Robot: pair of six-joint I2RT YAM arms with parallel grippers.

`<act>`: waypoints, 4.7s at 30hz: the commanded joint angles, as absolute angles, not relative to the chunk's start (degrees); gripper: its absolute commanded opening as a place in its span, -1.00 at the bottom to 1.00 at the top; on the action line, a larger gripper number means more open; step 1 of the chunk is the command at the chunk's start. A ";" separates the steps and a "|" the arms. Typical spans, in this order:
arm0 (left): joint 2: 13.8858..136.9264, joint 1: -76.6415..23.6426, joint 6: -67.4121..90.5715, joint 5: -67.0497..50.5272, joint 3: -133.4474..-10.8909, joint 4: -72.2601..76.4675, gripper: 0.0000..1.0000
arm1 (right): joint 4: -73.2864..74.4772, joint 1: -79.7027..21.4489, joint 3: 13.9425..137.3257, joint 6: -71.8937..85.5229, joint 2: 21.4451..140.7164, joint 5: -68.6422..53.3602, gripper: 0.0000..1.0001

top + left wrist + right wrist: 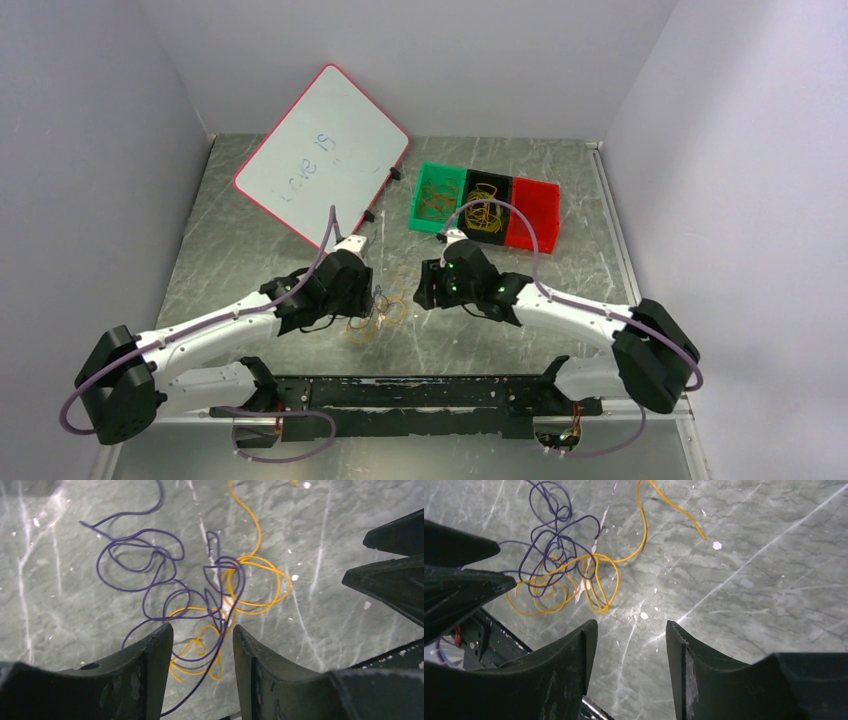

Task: Untangle the cables

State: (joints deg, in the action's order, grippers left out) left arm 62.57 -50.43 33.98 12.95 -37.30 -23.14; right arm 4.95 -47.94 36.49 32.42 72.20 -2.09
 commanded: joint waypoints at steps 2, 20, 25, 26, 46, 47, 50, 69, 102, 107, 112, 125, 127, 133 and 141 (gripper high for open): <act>59.80 -49.82 37.44 18.21 -35.59 -26.26 0.10 | 2.82 -49.11 42.35 36.53 77.90 1.53 0.11; 62.29 -48.34 34.34 13.89 -32.64 -17.33 0.12 | -3.10 -55.67 44.69 41.00 92.97 6.09 -0.06; 62.65 -47.67 34.40 13.04 -31.63 -15.58 0.13 | -5.54 -55.72 44.01 40.83 92.62 7.41 -0.51; 63.05 -47.44 34.38 12.89 -31.50 -15.30 0.14 | -5.88 -55.72 43.65 40.68 92.14 7.53 -0.62; 74.96 -43.36 35.00 7.12 -28.04 -6.63 -0.81 | 15.30 -55.96 49.09 29.82 65.56 25.13 -1.00; 75.05 -43.36 35.00 7.13 -28.05 -6.69 -0.81 | 16.78 -55.91 49.96 29.08 64.19 26.53 -1.00; 75.42 -43.26 35.07 7.06 -28.21 -6.83 -0.83 | 19.63 -55.90 53.38 27.00 60.87 30.78 -1.00; 78.00 -43.32 33.31 3.84 -28.81 -5.36 -0.86 | 28.98 -55.90 76.29 12.67 51.22 47.02 -1.00; 79.85 -43.61 33.19 3.47 -29.41 -5.17 -0.86 | 21.81 -55.90 92.84 -15.45 43.45 65.45 -1.00; 79.11 -45.78 32.55 2.29 -29.71 -4.10 -0.86 | 37.69 -55.90 96.94 -5.95 50.20 58.70 -1.00; 79.23 -51.92 33.73 3.07 -31.41 -3.73 -0.86 | 40.39 -55.95 93.76 -0.83 54.76 52.37 -1.00; 73.78 -61.00 38.98 10.10 -33.87 -5.47 -0.66 | 35.32 -50.31 90.89 1.11 66.73 41.56 -1.00; 72.40 -61.00 38.95 11.78 -34.72 -7.27 -0.55 | 34.63 -44.13 90.87 1.88 68.11 34.61 -1.00; 70.20 -61.00 38.23 14.31 -35.58 -10.72 -0.43 | 30.12 -32.91 89.65 1.26 72.00 23.88 -1.00; 69.40 -61.00 39.65 14.08 -33.81 -10.72 -0.45 | 24.88 -24.74 90.03 1.31 77.46 17.30 -1.00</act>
